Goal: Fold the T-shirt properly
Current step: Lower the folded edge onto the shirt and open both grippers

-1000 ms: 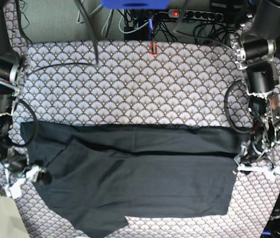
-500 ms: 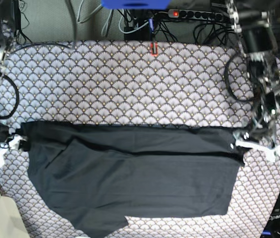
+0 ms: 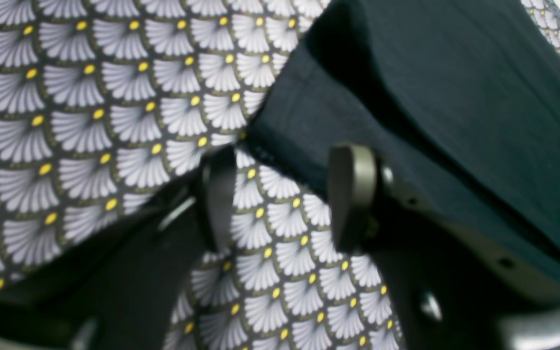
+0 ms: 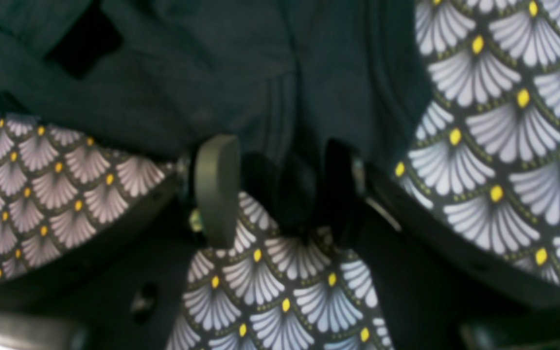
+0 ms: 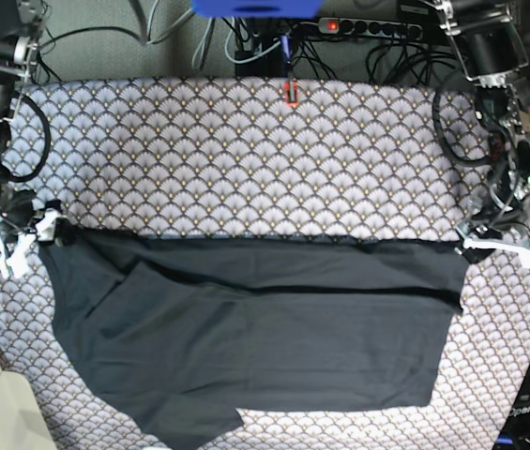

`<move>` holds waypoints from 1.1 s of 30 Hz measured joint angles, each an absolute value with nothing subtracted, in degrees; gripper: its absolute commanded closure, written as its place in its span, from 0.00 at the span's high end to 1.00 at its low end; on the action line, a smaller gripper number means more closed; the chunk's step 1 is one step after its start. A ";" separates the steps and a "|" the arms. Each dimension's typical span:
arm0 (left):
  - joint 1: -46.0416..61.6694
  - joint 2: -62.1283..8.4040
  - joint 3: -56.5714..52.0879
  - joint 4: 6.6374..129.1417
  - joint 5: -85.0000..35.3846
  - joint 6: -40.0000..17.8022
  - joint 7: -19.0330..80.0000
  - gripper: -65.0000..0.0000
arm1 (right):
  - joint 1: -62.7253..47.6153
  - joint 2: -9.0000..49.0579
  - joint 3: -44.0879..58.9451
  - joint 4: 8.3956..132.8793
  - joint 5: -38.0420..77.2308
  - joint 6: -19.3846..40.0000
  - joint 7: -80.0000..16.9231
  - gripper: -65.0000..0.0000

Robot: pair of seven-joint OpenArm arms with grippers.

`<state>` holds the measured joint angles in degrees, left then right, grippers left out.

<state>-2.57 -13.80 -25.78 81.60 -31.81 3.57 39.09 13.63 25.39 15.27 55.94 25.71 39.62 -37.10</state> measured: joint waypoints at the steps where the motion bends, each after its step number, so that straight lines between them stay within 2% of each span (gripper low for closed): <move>1: -2.59 -13.80 -25.78 80.90 -31.64 3.60 39.07 0.47 | 13.63 25.19 15.27 55.94 25.71 39.62 -37.04 0.46; 7: -4.40 -13.82 -25.78 75.44 -31.53 3.81 39.20 0.47 | 13.74 24.58 15.22 55.88 25.74 39.62 -36.80 0.46; 17: -5.74 -14.28 -25.74 75.48 -31.81 3.64 39.05 0.47 | 13.80 23.92 17.54 55.88 25.74 39.64 -36.84 0.47; 23: -5.58 -14.26 -25.74 75.48 -31.79 3.62 39.05 0.47 | 13.85 26.35 19.29 55.83 25.71 39.62 -36.86 0.47; 33: -5.58 -14.26 -25.71 75.48 -31.79 3.60 39.51 0.47 | 13.32 24.84 20.67 55.77 25.71 39.62 -36.86 0.47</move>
